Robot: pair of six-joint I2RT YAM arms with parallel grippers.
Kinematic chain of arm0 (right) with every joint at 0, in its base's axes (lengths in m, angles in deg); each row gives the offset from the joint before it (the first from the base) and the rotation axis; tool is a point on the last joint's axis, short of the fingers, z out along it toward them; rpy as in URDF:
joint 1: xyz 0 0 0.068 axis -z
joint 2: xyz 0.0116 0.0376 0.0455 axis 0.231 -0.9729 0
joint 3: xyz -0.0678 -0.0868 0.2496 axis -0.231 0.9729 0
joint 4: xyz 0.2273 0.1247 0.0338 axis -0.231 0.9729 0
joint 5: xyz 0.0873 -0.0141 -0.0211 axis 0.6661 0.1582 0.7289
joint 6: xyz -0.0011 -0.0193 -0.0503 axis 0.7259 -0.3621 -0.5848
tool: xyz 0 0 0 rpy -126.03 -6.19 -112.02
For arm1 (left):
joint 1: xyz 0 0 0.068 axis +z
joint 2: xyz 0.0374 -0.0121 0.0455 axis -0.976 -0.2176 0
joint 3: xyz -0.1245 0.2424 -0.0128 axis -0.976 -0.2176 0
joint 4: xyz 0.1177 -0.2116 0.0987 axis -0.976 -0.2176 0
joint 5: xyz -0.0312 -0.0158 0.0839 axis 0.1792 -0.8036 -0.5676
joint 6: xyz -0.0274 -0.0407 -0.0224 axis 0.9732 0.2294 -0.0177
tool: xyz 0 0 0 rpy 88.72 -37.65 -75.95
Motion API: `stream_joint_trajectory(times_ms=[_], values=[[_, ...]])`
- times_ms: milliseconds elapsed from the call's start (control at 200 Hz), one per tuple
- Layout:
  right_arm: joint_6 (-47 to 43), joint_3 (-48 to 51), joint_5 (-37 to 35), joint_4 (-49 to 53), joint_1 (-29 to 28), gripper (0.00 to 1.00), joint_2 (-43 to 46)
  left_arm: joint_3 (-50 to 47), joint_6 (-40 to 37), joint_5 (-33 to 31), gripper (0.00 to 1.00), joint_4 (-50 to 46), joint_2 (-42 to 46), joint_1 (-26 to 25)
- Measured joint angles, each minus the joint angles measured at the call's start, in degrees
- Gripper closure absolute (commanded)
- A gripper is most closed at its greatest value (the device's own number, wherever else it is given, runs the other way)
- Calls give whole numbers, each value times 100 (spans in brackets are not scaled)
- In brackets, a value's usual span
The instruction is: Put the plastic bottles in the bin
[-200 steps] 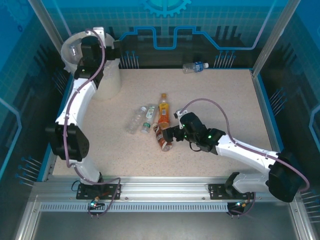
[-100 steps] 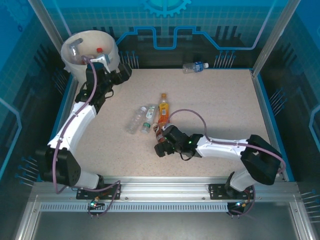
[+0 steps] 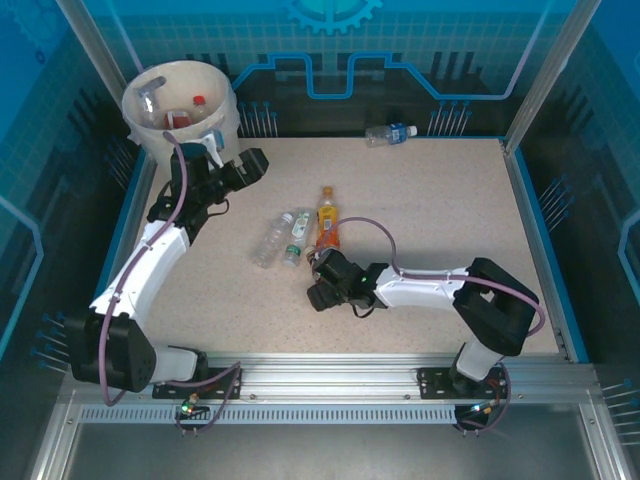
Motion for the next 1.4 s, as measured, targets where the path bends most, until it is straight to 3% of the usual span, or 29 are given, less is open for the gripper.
stream_joint_trajectory(times_ms=[175, 740, 1080, 1401], values=[[-50, -109, -4, 149, -11, 38, -85, -122, 39, 219, 1, 7, 0, 0], [-125, -142, 503, 256, 33, 58, 352, -321, 39, 389, 1, 70, 15, 0], [157, 116, 1515, -409, 960, 61, 1471, -695, 197, 605, 1, 522, 74, -46], [317, 483, 2166, -1150, 1827, 63, 2100, -739, 243, 1156, 1, 621, 74, -487]])
